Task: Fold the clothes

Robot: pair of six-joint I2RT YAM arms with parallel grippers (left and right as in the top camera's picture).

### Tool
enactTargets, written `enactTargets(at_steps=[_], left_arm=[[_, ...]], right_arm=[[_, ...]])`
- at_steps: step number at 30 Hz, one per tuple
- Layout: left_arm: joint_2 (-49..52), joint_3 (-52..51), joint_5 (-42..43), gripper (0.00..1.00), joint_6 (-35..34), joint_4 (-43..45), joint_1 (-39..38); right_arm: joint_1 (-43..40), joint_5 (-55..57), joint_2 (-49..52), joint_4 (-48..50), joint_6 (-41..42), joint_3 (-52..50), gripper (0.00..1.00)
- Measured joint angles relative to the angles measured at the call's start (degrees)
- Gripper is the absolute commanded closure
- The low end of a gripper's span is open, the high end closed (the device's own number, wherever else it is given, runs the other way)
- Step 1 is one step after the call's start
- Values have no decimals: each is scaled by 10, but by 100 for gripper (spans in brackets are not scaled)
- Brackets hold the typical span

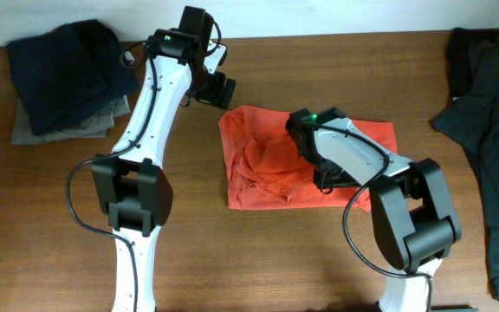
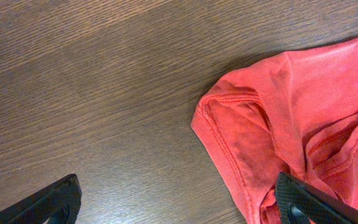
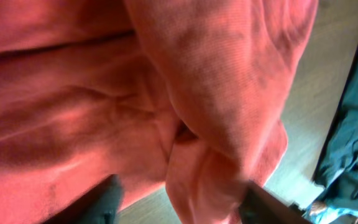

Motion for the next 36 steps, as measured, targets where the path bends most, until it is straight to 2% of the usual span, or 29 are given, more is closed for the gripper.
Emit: enactTargets(at_steps=[2,5,9,11,15,18,21,23,28,30,33,36], left_arm=[[0,0,0,1,0,-1,0],[0,0,0,1,0,-1,0],[0,0,0,1,0,-1,0],[0,0,0,1,0,-1,0],[0,0,0,1,0,-1,0],[0,0,0,1,0,-1,0],[0,0,0,1,0,-1,0],[0,0,0,1,0,-1,0],[0,0,0,1,0,-1,0],[0,0,0,1,0,-1,0],[0,0,0,1,0,-1,0],[0,0,0,1,0,-1,0]], right_arm=[[-7,-9,0,-12,3,13,56],[-29,-31,-11,-15,-4,54,83],[-100,-146,-71,16,-94,131,88],[-151,-248,-101,31,-166,154,96],[-244,-411,-106,34,-277,137,96],[-308,-548,-91,50,-365,75,96],[-354,-633,-76,90,-412,3,94],[-369,-661,-71,116,-425,-30,89],[-379,-727,-42,165,-455,-117,84],[-376,-736,-21,168,-460,-136,85],[-369,-744,10,173,-466,-153,96],[-368,-749,24,174,-469,-159,96]])
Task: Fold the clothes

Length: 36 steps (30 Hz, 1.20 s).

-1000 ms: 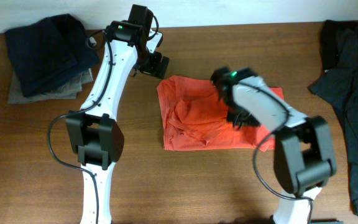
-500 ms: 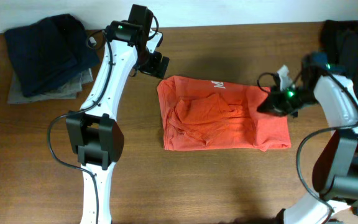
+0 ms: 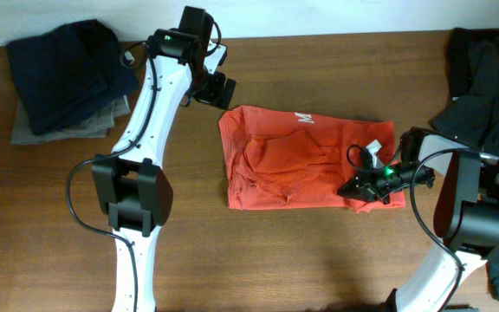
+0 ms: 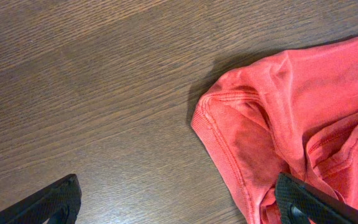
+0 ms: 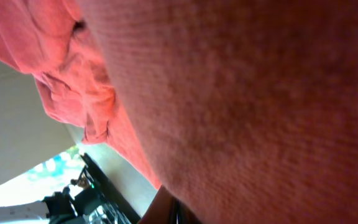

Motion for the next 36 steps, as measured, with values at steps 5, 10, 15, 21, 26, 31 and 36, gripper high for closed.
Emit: enactTargets(at_steps=[5,10,15,21,26,31,36], left_arm=[[0,0,0,1,0,0,0],[0,0,0,1,0,0,0],[0,0,0,1,0,0,0],[0,0,0,1,0,1,0],[0,0,0,1,0,2,0],[0,0,0,1,0,2,0],[0,0,0,1,0,2,0]], right_arm=[[-2,-3,-9,-45,2,18,96],[-13,33,-84,-131,3,91,95],[-31,71,-128,-154,-8,113,95],[-35,75,-124,-88,-18,28,87],[-35,62,-121,-45,-18,-49,87],[-35,62,-121,4,-1,-87,87],[-35,78,-120,19,15,-90,83]])
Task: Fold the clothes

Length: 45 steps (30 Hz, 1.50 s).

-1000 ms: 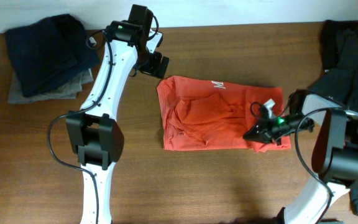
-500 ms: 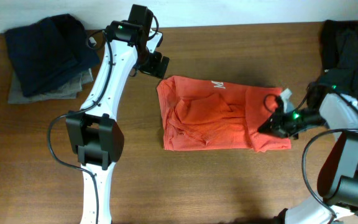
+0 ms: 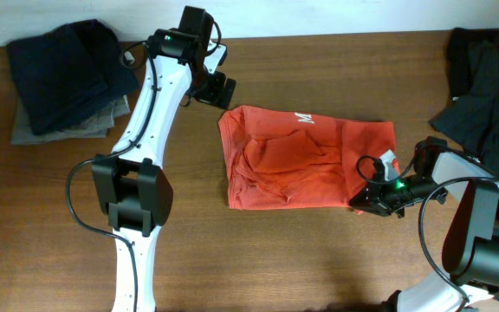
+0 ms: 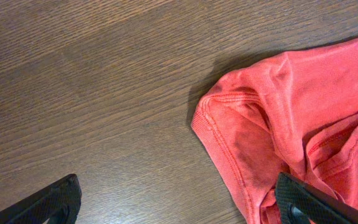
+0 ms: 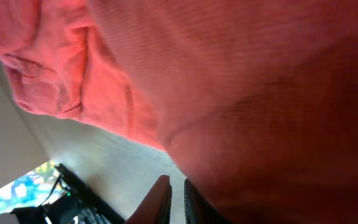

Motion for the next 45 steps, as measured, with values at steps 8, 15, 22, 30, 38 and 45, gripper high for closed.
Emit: enactTargets(at_steps=[8,15,22,30,38,45], left_arm=[[0,0,0,1,0,0,0],[0,0,0,1,0,0,0],[0,0,0,1,0,0,0],[0,0,0,1,0,1,0],[0,0,0,1,0,1,0],[0,0,0,1,0,-2,0]], right_arm=[[0,30,0,24,30,-1,85],[0,3,0,-15,23,9,89],[0,-122,-1,-117,-35,140,95],[0,-148,-1,44,17,238,96],[11,-150,85,170,85,240,96],[59,-141,186,266,124,240,96]])
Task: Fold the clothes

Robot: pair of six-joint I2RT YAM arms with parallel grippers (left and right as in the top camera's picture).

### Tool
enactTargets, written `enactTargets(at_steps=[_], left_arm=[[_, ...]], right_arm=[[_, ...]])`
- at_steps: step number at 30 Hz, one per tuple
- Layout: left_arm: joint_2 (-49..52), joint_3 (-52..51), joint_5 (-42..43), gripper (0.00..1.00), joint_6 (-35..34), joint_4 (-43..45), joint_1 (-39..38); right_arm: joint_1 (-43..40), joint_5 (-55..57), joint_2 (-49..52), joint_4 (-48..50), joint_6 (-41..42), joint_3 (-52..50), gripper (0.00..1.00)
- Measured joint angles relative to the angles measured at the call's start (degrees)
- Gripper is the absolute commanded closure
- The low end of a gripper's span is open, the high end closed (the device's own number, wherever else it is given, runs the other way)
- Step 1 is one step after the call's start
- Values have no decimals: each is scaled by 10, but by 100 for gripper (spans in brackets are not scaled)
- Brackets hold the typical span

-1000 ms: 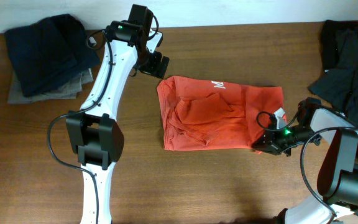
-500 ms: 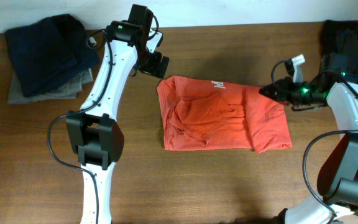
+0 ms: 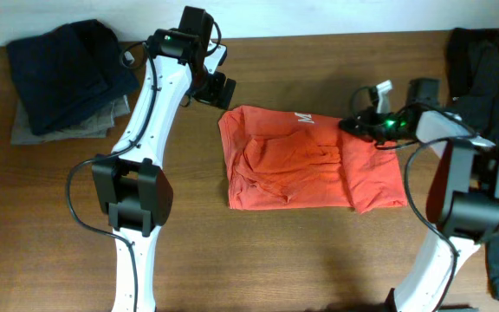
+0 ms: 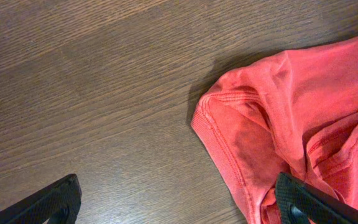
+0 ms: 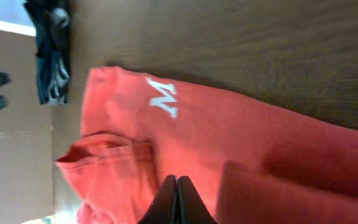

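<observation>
A red shirt (image 3: 306, 169) with a white M (image 5: 162, 98) lies rumpled in the middle of the table. My right gripper (image 3: 353, 124) sits low over its far edge, right of the M, reaching in from the right. Its fingers (image 5: 176, 186) are pressed together, and no cloth shows between the tips. My left gripper (image 3: 219, 88) hovers by the shirt's far left corner (image 4: 229, 118). It stands wide open, one finger (image 4: 55, 199) over bare wood and the other (image 4: 303, 199) over the hem.
A stack of dark folded clothes (image 3: 63, 74) lies at the far left. A dark garment (image 3: 488, 130) is draped along the right edge of the wooden table (image 3: 319, 260).
My right gripper has gone from the shirt's near right corner to its far edge beside the M. The shirt's right part now reaches further right at the near side. The left arm is unmoved.
My right arm first lay across the shirt's middle. Then its gripper was at the near right edge, with the M uncovered, then at the near right corner. Now it is at the far edge. My left gripper stayed open at the far left corner throughout.
</observation>
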Motion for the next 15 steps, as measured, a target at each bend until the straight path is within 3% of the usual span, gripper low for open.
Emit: enactTargets(at_steps=[8,15], left_arm=[[0,0,0,1,0,-7,0],[0,0,0,1,0,-7,0]], right_arm=[[8,-9,54,14,24,3,96],[8,18,17,-135,7,76,96]])
